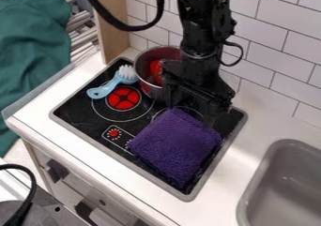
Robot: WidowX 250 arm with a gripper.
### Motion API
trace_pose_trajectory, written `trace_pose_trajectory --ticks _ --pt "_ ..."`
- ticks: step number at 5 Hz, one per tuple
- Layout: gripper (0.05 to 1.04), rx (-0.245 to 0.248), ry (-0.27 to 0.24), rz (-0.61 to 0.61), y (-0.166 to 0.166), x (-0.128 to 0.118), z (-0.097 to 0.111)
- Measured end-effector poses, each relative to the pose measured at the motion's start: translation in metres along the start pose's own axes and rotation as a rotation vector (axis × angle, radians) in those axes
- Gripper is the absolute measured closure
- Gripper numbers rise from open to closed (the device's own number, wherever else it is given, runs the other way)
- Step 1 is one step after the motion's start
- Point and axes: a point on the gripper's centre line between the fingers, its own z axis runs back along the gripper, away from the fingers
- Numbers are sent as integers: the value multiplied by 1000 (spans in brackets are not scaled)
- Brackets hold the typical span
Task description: Moved the blue brush from the left side of the burner and placed it on the purple cloth
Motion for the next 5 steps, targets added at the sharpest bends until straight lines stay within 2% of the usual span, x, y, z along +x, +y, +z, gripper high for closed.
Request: trace_pose_trajectory --ticks 1,2,3,4,5 --pt "79 0 36 1 0 -7 -8" --pt "79 -11 40 52 19 -17 -13" --pt "79 -19 5 96 50 -20 -13" --pt "79 -12 1 105 91 -18 -16" --pt "79 -5 10 44 132 -8 -23"
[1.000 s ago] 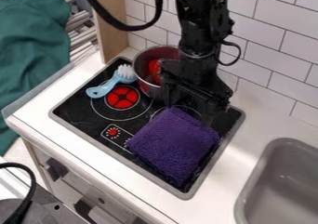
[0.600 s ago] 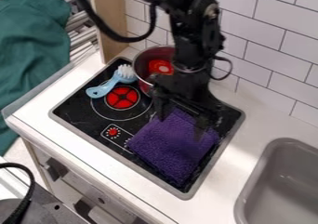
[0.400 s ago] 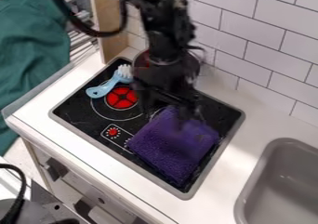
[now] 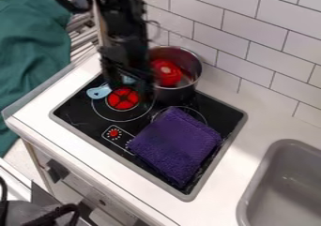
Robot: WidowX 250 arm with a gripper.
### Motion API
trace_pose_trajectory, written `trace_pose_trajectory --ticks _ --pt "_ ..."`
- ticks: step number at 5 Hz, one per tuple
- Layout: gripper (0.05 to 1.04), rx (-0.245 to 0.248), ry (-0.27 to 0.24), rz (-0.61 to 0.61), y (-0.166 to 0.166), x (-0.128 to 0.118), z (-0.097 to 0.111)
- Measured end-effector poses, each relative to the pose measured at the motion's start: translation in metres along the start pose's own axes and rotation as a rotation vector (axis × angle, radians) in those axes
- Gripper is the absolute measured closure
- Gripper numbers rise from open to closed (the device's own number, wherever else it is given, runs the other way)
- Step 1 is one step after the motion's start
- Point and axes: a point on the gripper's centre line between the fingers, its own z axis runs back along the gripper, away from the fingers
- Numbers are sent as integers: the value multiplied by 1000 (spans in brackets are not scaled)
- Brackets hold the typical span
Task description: Moved the blue brush from the left side of the burner and placed it on the purple cloth
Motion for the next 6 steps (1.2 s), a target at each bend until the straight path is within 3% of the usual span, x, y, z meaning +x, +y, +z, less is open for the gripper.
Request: trace_pose_trajectory --ticks 1,3,4,6 --pt "79 18 29 -54 26 14 -6" --pt "79 44 75 -74 44 31 -30" --pt "79 37 128 -69 53 32 -53" --pt "127 38 122 -52 63 36 -65"
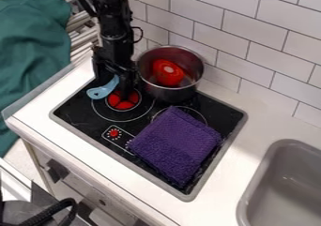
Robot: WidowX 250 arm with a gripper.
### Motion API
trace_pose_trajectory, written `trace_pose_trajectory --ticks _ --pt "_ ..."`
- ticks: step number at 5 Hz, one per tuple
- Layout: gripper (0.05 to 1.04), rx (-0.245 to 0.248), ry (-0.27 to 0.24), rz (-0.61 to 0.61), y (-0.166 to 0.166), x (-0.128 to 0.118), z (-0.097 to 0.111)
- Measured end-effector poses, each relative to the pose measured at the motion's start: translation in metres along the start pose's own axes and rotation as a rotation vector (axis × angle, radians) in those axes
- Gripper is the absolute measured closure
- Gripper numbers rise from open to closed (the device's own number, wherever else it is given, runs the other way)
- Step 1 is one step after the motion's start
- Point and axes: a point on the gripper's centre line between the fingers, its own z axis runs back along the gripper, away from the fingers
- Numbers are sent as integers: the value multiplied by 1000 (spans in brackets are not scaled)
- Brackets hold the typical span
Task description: Moved the blue brush from the left side of the burner and placed it on the purple cloth
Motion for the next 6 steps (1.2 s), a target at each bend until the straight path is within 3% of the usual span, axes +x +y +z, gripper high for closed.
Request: trace_pose_trajectory --ticks 2,3,4,5,6 --pt "688 9 -23 17 0 -4 -1" --pt "768 16 -21 28 -4 -16 1" --pt "768 21 -14 79 -9 -40 10" --pt "886 83 -106 151 -18 -60 55" --pt "1019 106 -137 190 -54 -76 83"
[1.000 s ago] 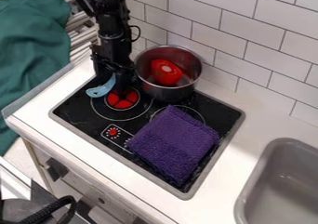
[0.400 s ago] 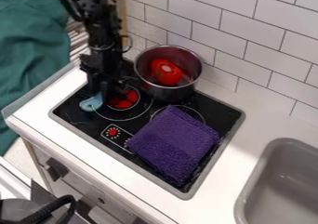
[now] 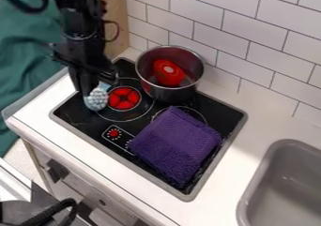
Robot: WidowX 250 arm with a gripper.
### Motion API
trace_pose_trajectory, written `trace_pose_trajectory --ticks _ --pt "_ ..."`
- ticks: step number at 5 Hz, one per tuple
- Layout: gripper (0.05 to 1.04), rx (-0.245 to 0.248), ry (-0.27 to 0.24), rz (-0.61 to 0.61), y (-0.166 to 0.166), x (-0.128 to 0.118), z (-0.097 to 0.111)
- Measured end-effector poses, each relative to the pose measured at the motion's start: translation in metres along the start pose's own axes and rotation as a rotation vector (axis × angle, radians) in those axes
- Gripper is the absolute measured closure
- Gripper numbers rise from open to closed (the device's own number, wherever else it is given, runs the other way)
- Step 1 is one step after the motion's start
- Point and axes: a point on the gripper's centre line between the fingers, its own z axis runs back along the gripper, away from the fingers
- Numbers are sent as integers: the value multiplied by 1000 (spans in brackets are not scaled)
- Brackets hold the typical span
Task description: Moved the blue brush from the left side of the burner and placed it on the purple cloth
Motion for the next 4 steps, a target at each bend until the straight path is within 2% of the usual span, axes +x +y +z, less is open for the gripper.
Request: trace_pose_trajectory --ticks 1,2,3,4 --pt "1032 -3 -39 -47 -47 -5 21" --pt "1013 -34 -64 -82 -84 -9 23" --pt "867 -63 -92 -35 -83 -9 18" --pt "612 -51 -107 31 -48 -8 9"
